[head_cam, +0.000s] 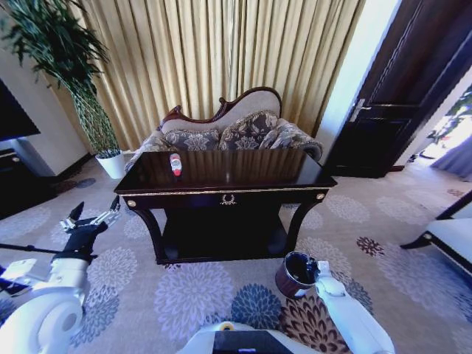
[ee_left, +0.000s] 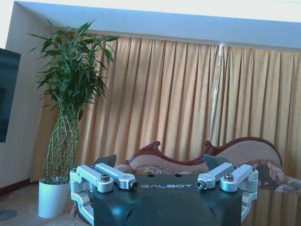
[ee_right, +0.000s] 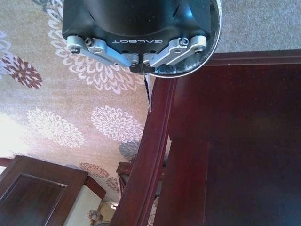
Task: Move to the front of the table and place the trash on the table into the trash bin.
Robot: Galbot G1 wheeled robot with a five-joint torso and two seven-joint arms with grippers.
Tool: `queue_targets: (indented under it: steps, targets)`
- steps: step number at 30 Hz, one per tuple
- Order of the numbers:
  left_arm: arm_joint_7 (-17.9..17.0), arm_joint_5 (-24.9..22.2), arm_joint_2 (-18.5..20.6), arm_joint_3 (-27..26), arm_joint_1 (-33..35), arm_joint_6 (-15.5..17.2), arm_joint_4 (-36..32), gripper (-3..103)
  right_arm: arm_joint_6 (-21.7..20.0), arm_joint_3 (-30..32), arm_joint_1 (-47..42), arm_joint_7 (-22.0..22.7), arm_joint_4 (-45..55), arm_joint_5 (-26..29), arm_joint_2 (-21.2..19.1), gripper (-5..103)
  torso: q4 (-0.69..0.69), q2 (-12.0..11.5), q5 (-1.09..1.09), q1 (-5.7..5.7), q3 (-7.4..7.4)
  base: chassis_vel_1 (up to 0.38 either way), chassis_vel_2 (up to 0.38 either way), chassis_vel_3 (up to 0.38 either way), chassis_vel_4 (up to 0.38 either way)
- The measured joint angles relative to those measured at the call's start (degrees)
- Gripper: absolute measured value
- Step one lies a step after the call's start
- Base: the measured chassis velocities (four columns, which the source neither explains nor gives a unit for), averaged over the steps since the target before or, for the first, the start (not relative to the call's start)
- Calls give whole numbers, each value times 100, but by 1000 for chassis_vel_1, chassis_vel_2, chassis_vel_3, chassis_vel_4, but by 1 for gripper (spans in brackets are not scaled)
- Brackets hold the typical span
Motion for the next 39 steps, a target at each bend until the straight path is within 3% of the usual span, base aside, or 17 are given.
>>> queue_targets:
  steps: [10, 13, 19, 22, 24, 26, 39]
  targets:
    - [8, -15, 10, 43, -44, -13, 92, 100, -28, 82, -58, 0, -48, -40, 29, 32, 0, -1, 0, 0, 0, 0, 0, 0, 0]
    - [18, -13, 11, 55, -44, -22, 110, 100, -34, 95, -62, 0, -48, -26, 41, 49, 0, -1, 1, 0, 0, 0, 0, 0, 0]
    - [21, -37, 82, 29, -81, -37, 143, 100, -113, 96, -57, 0, 45, -17, 43, 65, 0, 0, 0, 0, 0, 0, 0, 0, 0]
    - [21, -75, 108, 13, -96, -38, 152, 100, -220, 96, -64, 1, 135, -5, 41, 81, 1, 0, 0, 0, 0, 0, 0, 0, 0]
    - [21, -77, 109, 12, -96, -37, 156, 100, -255, 98, -73, 1, 158, -2, 42, 81, 1, 0, 0, 0, 0, 0, 0, 0, 0]
    - [22, -85, 107, 11, -92, -40, 170, 100, -482, 140, -140, -2, 332, 36, 56, 96, 0, 0, 0, 0, 0, 0, 0, 0, 0]
    - [37, -141, 143, 6, -91, -59, 194, 100, -620, 208, -192, -9, 557, 128, 118, 100, 0, 0, 0, 0, 0, 0, 0, 0, 0]
